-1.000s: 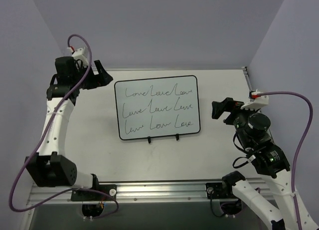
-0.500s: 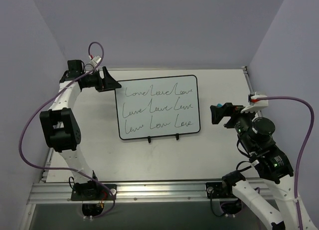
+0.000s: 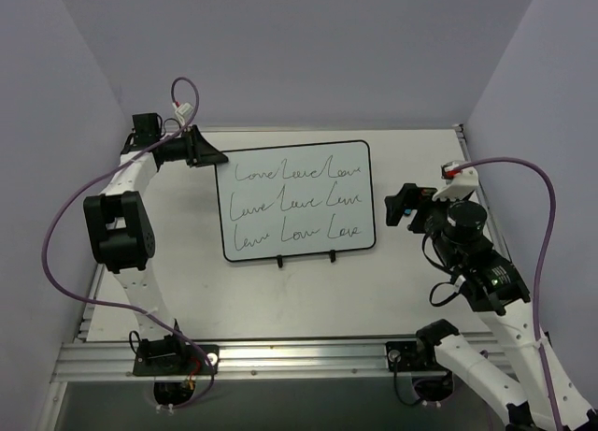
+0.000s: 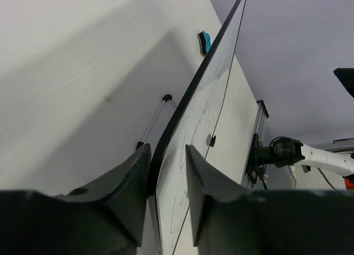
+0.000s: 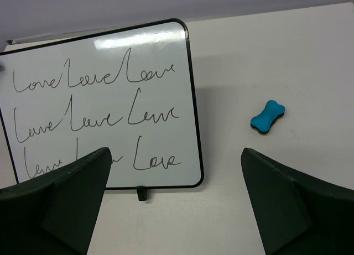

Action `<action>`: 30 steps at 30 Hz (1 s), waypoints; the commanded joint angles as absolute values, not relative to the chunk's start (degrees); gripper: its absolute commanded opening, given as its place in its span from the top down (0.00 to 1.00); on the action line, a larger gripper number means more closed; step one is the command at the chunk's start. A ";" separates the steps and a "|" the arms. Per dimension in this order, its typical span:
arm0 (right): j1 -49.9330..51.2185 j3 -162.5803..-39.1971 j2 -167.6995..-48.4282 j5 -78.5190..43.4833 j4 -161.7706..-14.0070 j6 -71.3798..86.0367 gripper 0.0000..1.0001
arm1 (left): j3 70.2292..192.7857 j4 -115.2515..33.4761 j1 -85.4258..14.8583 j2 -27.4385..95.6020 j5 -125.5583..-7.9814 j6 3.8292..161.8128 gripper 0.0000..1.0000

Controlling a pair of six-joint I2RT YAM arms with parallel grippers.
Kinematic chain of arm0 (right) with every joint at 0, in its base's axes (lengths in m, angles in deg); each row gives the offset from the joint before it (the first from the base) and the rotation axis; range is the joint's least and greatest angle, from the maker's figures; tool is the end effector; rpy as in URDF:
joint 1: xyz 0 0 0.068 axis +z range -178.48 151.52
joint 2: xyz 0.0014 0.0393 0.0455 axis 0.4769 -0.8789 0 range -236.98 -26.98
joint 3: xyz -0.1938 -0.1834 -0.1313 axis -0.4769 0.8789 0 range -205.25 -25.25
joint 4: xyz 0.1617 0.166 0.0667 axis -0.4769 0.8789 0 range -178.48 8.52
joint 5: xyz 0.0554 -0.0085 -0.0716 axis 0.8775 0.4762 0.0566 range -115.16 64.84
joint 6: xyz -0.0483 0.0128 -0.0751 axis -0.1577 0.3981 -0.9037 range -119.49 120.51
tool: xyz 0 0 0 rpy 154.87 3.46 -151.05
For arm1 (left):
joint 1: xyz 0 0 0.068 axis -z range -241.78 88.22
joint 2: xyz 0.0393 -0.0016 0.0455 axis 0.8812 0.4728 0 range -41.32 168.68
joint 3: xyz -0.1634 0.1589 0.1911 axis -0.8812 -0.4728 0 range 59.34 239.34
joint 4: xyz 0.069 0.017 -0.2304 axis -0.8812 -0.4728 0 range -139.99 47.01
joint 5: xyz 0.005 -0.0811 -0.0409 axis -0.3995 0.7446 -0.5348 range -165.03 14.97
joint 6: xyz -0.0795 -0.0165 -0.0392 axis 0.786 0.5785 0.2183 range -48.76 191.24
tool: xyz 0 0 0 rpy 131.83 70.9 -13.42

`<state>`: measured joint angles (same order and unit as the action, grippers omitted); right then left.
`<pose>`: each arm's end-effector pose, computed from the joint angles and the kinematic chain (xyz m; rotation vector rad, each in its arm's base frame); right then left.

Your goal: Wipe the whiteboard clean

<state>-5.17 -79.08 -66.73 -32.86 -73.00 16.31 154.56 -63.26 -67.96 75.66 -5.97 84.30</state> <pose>0.1450 0.0508 0.4072 0.0000 1.6113 0.4232 0.4627 -0.0257 0.2755 0.2687 2.0689 -1.4233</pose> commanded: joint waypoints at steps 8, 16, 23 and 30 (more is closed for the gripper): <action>-4.93 -81.59 -74.70 -38.61 -73.81 14.93 0.00 | 149.95 -45.19 -68.55 73.64 -0.68 93.56 0.87; -7.91 -81.33 -84.27 -40.11 -80.30 17.30 0.00 | 145.84 -36.52 -68.55 72.32 -0.32 95.41 0.98; -18.89 -80.80 -90.87 -32.29 -85.49 18.71 0.00 | 132.07 -11.40 -69.43 66.61 -3.49 103.46 0.98; -26.19 -88.08 -105.62 -31.57 -84.01 21.34 0.00 | 126.65 46.08 -73.03 71.77 -2.52 138.89 0.98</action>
